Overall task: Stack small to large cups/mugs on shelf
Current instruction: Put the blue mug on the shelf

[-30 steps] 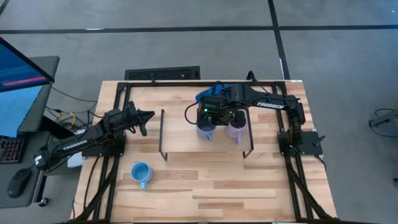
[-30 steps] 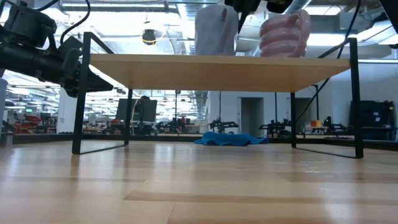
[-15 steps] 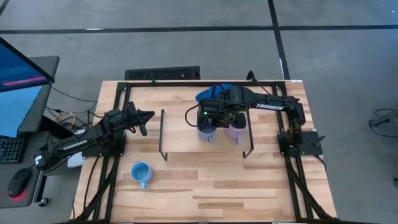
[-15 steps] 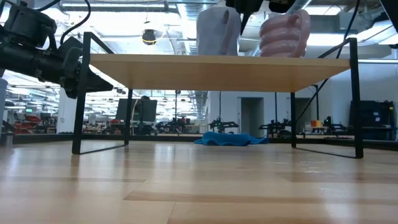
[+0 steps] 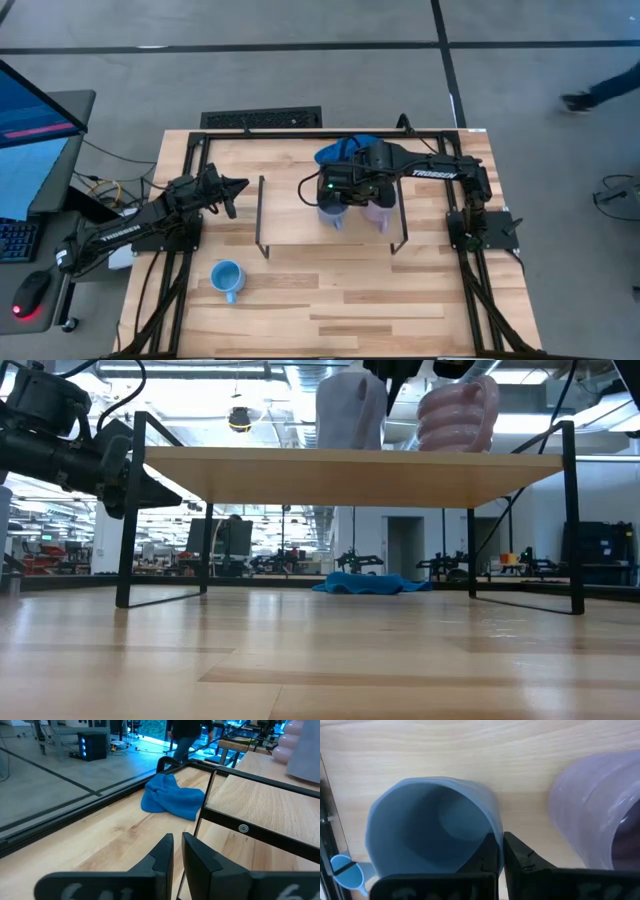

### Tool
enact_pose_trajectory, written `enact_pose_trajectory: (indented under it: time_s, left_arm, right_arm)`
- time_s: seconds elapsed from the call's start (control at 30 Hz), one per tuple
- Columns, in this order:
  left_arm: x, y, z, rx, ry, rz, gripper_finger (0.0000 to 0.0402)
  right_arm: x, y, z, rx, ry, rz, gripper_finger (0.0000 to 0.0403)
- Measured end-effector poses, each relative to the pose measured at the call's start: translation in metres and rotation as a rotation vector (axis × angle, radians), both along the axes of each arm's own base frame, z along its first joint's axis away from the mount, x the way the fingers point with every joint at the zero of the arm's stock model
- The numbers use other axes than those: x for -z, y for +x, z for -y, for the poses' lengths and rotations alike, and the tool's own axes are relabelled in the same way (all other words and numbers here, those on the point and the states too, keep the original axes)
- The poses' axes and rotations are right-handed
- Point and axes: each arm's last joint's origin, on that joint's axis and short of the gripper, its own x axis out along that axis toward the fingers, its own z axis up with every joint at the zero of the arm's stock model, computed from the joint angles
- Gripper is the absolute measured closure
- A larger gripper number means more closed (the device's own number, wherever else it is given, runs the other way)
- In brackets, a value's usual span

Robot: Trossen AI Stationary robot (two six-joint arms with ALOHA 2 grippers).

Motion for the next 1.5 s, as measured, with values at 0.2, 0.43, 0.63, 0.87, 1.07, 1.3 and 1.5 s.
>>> enact_pose_trajectory:
  time_s: [0.2, 0.43, 0.63, 0.87, 1.07, 1.3, 1.5]
  left_arm:
    - [0.0, 0.0, 0.0, 0.0, 0.0, 0.0, 0.0374]
    - [0.0, 0.0, 0.0, 0.001, -0.001, 0.0, 0.0374]
    - [0.0, 0.0, 0.0, 0.002, -0.001, 0.0, 0.0374]
    - [0.0, 0.0, 0.0, 0.003, -0.001, 0.0, 0.0374]
    - [0.0, 0.0, 0.0, 0.003, -0.001, 0.0, 0.0374]
    - [0.0, 0.0, 0.0, 0.002, -0.001, 0.001, 0.0374]
    - [0.0, 0.0, 0.0, 0.002, -0.001, 0.0, 0.0374]
  right_arm:
    - [0.0, 0.0, 0.001, 0.006, -0.016, 0.0, 0.0383]
    - [0.0, 0.0, 0.001, 0.005, -0.017, 0.0, 0.0383]
    - [0.014, -0.001, 0.0, -0.009, 0.006, -0.049, 0.0383]
    - [0.015, -0.001, 0.0, -0.01, 0.02, -0.059, 0.0375]
    - [0.022, 0.001, -0.001, -0.007, 0.049, -0.092, 0.0326]
    - [0.02, 0.0, -0.002, -0.011, 0.063, -0.084, 0.0318]
    - [0.02, 0.0, -0.001, -0.025, 0.056, -0.084, 0.0317]
